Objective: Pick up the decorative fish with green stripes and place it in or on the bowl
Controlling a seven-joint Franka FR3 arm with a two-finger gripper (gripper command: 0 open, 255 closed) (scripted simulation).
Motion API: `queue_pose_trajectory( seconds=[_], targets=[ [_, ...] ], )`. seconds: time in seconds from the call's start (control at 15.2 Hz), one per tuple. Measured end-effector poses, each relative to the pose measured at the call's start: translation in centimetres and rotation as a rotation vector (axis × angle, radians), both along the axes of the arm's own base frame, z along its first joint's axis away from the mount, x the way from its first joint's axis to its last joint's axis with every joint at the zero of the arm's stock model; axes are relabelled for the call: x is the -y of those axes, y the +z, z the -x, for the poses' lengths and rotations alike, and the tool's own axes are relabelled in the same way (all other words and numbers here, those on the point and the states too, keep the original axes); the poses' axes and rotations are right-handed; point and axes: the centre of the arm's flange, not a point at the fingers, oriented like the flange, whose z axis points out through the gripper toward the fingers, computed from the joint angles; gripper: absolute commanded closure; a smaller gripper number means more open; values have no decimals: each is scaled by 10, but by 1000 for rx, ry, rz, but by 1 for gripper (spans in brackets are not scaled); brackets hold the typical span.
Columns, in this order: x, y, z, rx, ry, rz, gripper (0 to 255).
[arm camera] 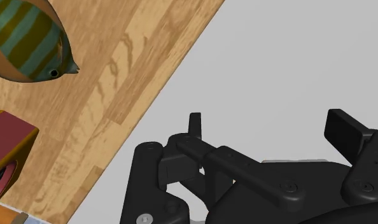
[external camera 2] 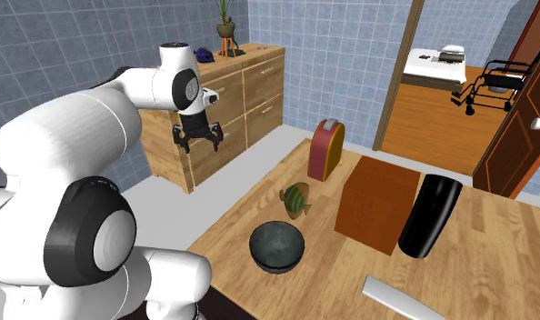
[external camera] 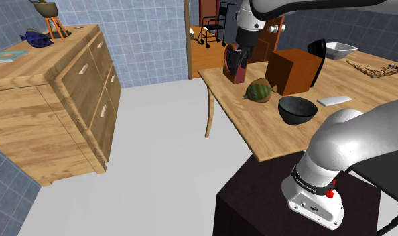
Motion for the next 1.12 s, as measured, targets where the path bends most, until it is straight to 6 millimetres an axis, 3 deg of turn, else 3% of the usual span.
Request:
queue_pose_trajectory(
  seconds=[0.33,1.12],
  targets=[
    [39,-47,-22,-46,-31,61,0],
    [137,-139,-65,-157,-104,207,0]
  ],
)
